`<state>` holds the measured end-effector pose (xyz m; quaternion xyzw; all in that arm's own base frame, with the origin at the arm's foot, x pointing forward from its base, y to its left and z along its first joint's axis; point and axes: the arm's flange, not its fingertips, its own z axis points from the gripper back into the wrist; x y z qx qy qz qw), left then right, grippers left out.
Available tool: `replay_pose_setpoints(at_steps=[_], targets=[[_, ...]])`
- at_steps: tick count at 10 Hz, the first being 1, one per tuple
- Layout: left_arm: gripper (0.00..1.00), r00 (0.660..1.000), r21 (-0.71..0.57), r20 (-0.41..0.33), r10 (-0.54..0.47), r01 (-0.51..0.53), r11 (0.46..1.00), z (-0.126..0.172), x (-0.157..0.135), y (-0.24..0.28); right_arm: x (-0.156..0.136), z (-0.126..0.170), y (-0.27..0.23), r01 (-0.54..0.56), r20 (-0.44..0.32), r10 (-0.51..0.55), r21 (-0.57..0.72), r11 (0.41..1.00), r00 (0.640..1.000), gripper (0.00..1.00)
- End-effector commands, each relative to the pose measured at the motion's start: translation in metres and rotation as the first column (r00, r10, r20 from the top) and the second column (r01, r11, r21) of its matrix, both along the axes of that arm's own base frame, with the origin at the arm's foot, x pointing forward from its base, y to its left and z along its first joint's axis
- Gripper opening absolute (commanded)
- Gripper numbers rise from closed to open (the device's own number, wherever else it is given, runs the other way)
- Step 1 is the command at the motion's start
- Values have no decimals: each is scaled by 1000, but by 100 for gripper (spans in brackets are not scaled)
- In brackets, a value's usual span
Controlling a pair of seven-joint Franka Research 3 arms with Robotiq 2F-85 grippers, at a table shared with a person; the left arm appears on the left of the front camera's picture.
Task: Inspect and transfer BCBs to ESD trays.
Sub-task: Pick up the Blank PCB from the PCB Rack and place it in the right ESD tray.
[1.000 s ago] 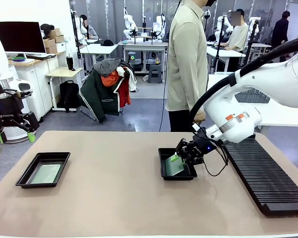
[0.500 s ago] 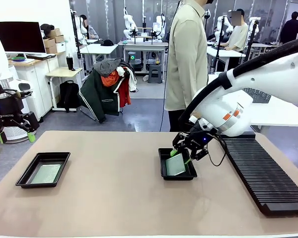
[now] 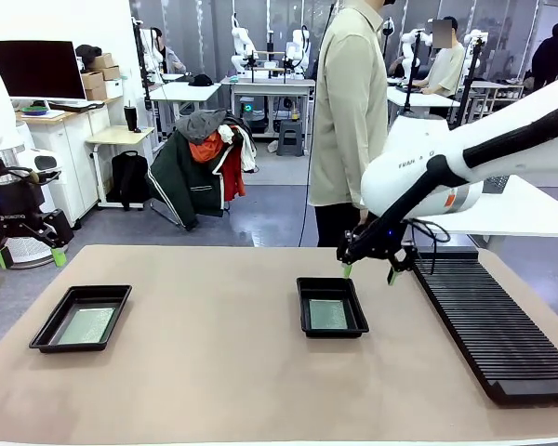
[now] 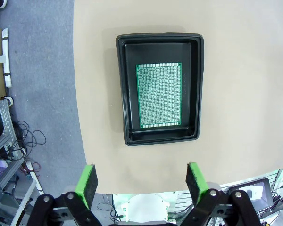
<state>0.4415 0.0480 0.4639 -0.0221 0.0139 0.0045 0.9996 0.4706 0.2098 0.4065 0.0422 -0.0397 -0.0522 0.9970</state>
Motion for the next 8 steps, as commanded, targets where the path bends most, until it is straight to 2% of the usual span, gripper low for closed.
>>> replay_pose_setpoints(at_steps=[1, 8], targets=[[100, 1000, -1, 2, 0, 0, 1000, -1, 0, 1, 3, 14, 10, -15, -20, 14, -27, 1000, 1000, 100], [100, 1000, -1, 2, 0, 0, 1000, -1, 0, 1, 1, 20, 7, -18, -16, 18, -16, 1000, 1000, 100]])
